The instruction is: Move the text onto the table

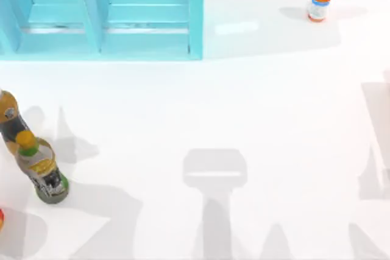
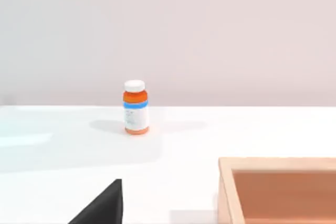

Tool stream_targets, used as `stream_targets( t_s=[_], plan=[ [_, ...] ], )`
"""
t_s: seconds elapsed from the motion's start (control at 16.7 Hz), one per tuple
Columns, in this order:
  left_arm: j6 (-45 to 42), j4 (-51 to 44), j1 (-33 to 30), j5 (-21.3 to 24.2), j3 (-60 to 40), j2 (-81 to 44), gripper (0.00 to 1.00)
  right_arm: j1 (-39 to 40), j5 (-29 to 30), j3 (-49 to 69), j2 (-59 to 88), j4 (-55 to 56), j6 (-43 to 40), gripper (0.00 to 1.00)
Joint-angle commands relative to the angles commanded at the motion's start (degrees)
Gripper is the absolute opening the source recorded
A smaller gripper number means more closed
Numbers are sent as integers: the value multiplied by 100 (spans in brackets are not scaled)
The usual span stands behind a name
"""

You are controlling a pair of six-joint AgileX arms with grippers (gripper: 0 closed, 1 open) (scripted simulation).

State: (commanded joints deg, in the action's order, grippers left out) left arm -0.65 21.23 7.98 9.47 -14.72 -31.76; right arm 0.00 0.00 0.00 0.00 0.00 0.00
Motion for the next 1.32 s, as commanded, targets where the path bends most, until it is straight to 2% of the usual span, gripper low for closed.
stream_targets(
  t_s=[0.48,0.78,1.08,1.32],
  plan=[
    [-44,3008,1172,1231,-2112,-5188,100,0,0,0,0,0,0,100],
    [-56,4576,1791,1908,-3196,-7798,100,0,0,0,0,0,0,100],
    [-49,5528,2168,2396,-3826,-9639,100,0,0,0,0,0,0,100],
    [-32,5719,2253,2526,-3935,-10087,100,0,0,0,0,0,0,100]
  ],
)
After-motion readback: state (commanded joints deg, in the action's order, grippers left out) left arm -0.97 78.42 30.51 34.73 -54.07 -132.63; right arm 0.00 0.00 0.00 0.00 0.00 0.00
